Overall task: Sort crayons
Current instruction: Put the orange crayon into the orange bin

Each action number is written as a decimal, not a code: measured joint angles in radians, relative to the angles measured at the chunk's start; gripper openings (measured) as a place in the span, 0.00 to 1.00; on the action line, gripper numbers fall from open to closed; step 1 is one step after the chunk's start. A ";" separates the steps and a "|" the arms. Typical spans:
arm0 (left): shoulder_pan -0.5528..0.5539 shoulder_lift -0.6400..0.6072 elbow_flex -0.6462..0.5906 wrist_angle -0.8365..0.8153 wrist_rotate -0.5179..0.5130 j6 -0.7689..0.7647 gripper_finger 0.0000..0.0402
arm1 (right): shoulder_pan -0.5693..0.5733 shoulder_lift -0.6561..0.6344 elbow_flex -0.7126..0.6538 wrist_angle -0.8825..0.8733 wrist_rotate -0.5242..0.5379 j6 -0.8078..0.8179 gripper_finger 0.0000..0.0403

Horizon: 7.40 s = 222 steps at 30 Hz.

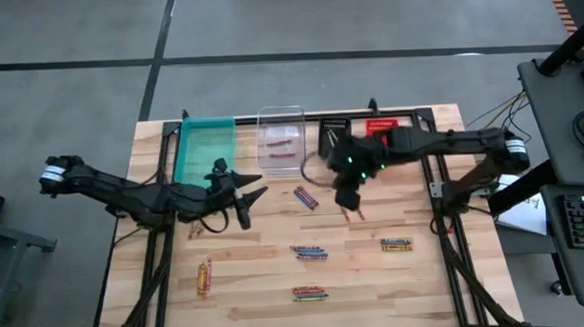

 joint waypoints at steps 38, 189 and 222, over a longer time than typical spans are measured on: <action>0.001 0.048 0.018 0.016 -0.001 0.025 0.37 | 0.333 -0.136 -0.663 -0.068 0.008 0.416 0.13; 0.481 0.048 0.067 -0.122 0.286 0.568 0.37 | -0.102 0.463 -0.106 0.124 0.010 0.298 0.02; 0.496 0.048 0.068 0.154 0.287 0.680 0.37 | -0.763 0.202 -0.113 0.003 0.352 -0.003 0.02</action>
